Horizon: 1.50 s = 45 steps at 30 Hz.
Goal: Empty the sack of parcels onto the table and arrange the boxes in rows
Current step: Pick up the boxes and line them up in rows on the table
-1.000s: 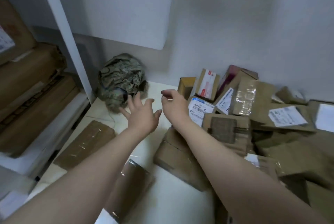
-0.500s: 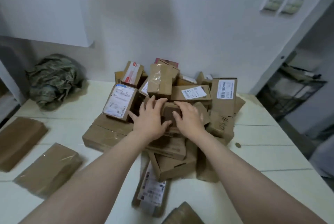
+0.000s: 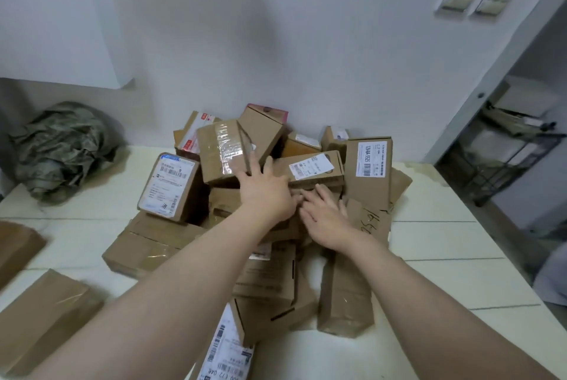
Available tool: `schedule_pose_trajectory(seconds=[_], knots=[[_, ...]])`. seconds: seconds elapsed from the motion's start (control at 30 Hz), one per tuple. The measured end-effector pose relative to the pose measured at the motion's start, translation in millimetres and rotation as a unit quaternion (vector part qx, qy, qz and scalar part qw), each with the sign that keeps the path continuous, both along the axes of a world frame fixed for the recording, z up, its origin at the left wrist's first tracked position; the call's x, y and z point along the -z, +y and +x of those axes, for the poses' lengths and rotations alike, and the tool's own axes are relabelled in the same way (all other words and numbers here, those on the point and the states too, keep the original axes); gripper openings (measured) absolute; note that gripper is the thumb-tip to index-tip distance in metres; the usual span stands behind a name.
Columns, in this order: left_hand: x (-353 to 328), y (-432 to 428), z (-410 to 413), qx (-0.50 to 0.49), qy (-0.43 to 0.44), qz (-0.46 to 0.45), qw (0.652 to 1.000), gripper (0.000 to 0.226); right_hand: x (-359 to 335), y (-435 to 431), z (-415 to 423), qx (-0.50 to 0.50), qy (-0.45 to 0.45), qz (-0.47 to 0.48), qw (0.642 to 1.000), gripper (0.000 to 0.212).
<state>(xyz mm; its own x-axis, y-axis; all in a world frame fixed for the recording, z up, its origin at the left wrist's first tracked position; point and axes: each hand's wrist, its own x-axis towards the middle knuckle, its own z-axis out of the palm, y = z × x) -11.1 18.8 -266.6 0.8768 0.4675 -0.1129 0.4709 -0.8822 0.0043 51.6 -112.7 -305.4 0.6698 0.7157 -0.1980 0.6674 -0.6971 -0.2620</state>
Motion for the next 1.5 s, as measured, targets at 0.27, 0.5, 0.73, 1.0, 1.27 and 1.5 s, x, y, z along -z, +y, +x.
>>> schedule_pose_trajectory(seconds=[0.27,0.5,0.73,1.0,1.27,1.5], knots=[[-18,23,12,-0.093,0.164,-0.093,0.978,0.087,-1,-19,33,0.117,-0.134,-0.081,0.981,0.048],[-8,35,-5,-0.117,0.138,-0.142,0.973,0.081,8,10,29,-0.068,-0.015,-0.089,0.994,0.046],[-4,46,-18,-0.225,0.245,-0.095,0.938,0.054,14,-10,57,0.035,-0.035,-0.219,0.974,0.048],[15,44,61,-0.068,-0.061,0.015,0.996,0.071,13,48,88,-0.137,-0.15,-0.073,0.976,0.049],[75,101,64,-0.264,0.096,-0.049,0.958,0.08,46,31,141,0.017,-0.08,-0.207,0.975,0.063],[65,100,60,-0.38,0.089,-0.013,0.921,0.099,36,30,133,0.202,-0.105,-0.197,0.954,0.077]])
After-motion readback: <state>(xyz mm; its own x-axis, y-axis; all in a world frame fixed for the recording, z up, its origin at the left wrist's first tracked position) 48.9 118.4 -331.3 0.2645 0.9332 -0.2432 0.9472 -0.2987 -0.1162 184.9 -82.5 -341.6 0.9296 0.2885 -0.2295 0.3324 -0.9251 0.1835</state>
